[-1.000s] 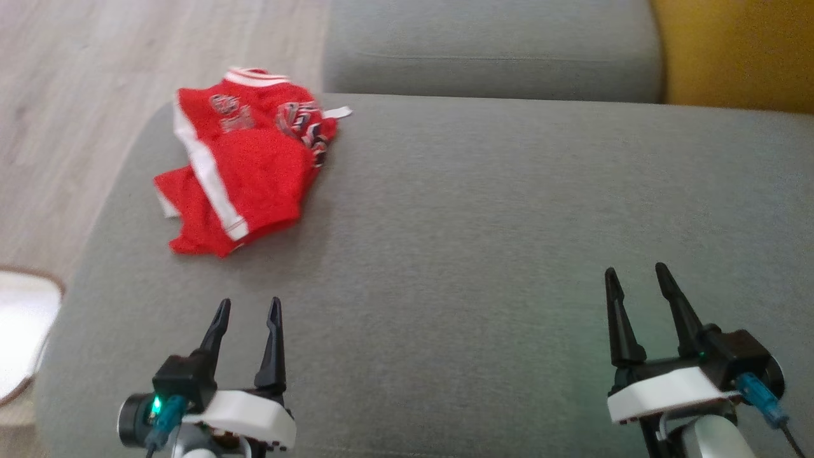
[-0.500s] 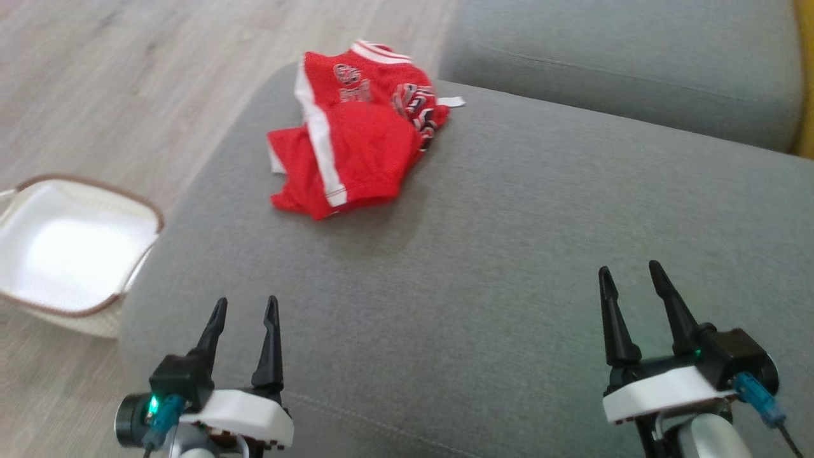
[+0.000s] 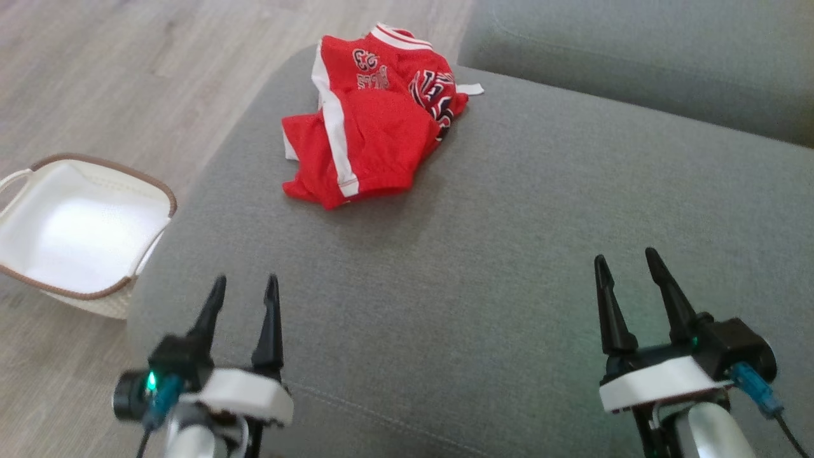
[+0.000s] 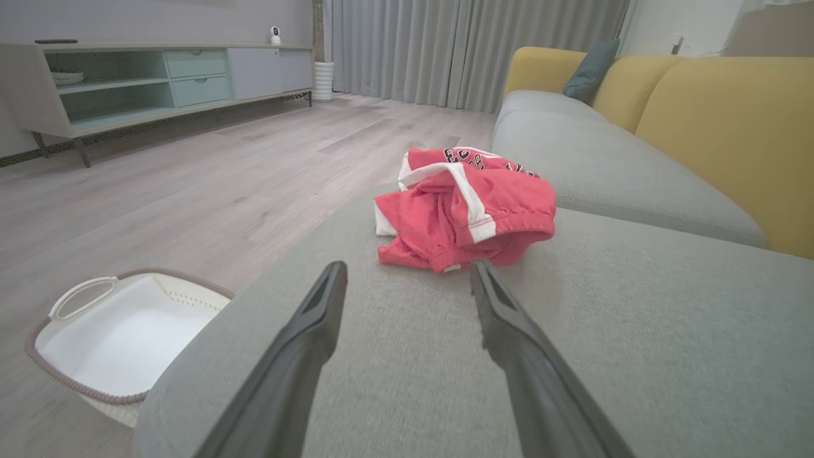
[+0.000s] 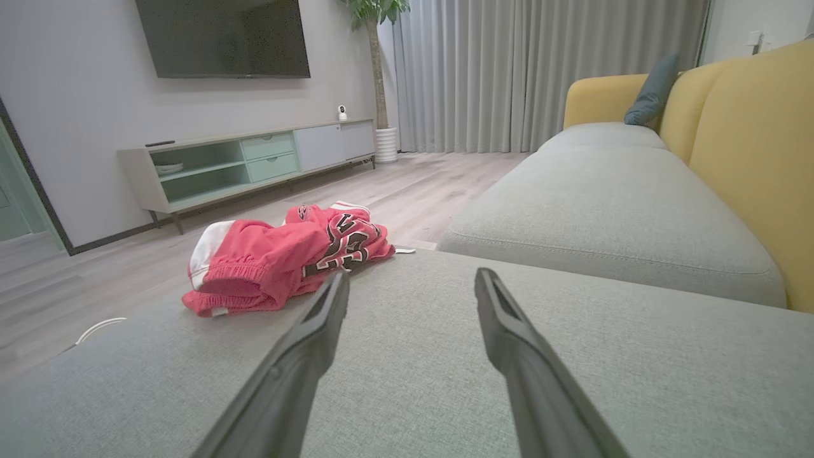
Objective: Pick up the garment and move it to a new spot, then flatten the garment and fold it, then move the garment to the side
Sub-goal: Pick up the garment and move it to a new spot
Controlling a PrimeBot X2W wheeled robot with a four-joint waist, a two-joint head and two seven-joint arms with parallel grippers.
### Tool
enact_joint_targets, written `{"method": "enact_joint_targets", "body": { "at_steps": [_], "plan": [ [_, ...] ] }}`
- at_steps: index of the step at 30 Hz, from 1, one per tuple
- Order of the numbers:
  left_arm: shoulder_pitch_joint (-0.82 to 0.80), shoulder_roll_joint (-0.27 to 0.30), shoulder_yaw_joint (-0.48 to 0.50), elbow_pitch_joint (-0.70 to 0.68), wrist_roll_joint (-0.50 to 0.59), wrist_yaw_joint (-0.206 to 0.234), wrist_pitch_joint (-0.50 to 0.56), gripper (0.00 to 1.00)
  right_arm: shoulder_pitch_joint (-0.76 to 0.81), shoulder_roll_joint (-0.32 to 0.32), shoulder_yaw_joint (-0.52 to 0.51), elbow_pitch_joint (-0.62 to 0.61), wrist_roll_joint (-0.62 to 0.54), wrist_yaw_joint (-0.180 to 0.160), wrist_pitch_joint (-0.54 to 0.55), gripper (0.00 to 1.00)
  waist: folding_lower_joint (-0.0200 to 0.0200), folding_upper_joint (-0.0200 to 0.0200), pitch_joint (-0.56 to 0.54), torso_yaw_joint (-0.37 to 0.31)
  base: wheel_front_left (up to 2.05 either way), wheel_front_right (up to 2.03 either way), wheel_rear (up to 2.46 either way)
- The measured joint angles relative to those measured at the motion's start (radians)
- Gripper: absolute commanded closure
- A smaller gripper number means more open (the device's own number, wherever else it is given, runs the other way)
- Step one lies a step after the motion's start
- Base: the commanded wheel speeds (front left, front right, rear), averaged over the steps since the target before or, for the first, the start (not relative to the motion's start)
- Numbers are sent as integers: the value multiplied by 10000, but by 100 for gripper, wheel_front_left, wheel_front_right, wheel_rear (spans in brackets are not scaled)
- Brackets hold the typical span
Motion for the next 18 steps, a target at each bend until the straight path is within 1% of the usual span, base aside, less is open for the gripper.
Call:
{"method": "enact_joint_targets", "body": {
  "at_steps": [5, 9, 12, 13, 15, 18],
  "plan": [
    [-1202, 127, 46, 228, 88, -207, 0, 0, -289, -2, -44, -123, -188, 0, 0, 0, 0, 0, 354, -350, 0, 0, 0],
    [-2575, 339, 94, 823, 77, -458, 128, 0, -577, -10, -54, -205, -330, 0, 0, 0, 0, 0, 764, -717, 0, 0, 0],
    [-3550, 562, 293, 1415, -94, -696, 593, 0, -898, -19, 23, -311, -336, 0, 0, 0, 0, 0, 1154, -1044, 0, 0, 0],
    [-4130, 742, 366, 1812, -161, -765, 800, 0, -1121, -25, 61, -370, -422, 0, 0, 0, 1, 0, 1455, -1272, 0, 0, 0],
    [-4698, 840, 476, 2320, -290, -867, 1145, 0, -1330, -29, 75, -407, -439, 0, 0, 0, 1, 0, 1781, -1500, 0, 0, 0],
    [-5440, 882, 708, 3177, -773, -1039, 1858, 0, -1592, -40, 79, -447, -508, 0, 0, 0, 2, 0, 2282, -1832, 0, 0, 0]
  ]
}}
